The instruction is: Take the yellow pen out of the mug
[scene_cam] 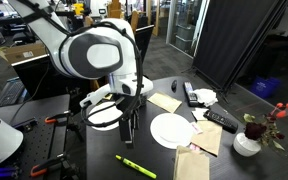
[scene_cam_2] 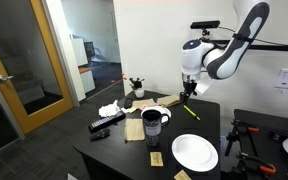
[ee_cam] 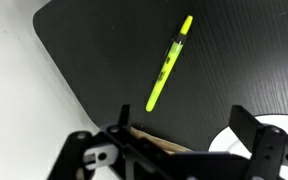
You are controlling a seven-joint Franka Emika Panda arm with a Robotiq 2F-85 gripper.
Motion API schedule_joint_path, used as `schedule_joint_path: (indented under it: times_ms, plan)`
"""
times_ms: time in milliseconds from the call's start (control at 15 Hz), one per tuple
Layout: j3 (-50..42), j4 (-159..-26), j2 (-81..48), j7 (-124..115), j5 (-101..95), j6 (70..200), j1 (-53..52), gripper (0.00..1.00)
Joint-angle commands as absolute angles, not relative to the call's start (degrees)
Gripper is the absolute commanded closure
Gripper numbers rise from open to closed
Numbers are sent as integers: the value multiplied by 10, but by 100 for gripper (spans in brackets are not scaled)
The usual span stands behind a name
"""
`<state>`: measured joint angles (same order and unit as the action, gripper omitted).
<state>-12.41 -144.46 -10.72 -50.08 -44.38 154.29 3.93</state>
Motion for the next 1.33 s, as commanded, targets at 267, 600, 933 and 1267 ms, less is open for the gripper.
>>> schedule_joint_path:
  times_ms: [267,600,933,1267]
  plan:
    - [-98,-1468,31,-369,-323,1506,44,0]
    - [-70,-1461,100,-272,-238,1471,49,0]
    - [-44,-1460,145,-222,-192,1456,54,0]
    - [-28,-1451,127,-232,-195,1472,68,0]
